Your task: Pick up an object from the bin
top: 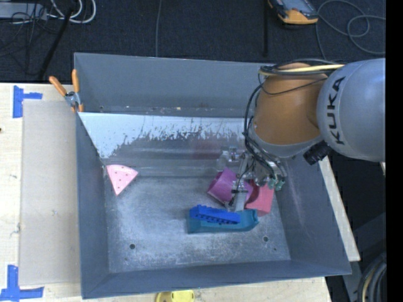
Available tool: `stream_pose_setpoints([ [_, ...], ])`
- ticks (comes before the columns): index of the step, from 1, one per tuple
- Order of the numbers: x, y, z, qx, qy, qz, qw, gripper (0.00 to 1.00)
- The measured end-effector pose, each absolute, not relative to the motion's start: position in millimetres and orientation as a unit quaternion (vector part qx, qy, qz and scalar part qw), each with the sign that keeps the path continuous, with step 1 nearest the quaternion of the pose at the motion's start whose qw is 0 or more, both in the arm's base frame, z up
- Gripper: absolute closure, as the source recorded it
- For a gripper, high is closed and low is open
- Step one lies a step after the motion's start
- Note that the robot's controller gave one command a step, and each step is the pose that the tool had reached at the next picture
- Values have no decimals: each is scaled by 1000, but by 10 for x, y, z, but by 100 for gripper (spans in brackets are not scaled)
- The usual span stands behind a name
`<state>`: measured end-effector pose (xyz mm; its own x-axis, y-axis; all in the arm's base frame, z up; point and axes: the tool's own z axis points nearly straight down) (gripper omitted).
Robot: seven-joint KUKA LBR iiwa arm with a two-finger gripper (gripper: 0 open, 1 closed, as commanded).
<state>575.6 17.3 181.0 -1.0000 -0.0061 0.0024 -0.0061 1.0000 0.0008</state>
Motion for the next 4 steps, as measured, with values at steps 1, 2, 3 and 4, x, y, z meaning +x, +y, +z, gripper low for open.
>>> stream_pose_setpoints([
  [1,5325,-29,1339,2,-1000,0,-2,0],
  [2,5013,-247,1100,-16,-1000,-1,3,0],
  [3,5031,-281,874,-50,-999,0,1,0],
  [4,5365,120,689,-60,-998,-1,1,100],
])
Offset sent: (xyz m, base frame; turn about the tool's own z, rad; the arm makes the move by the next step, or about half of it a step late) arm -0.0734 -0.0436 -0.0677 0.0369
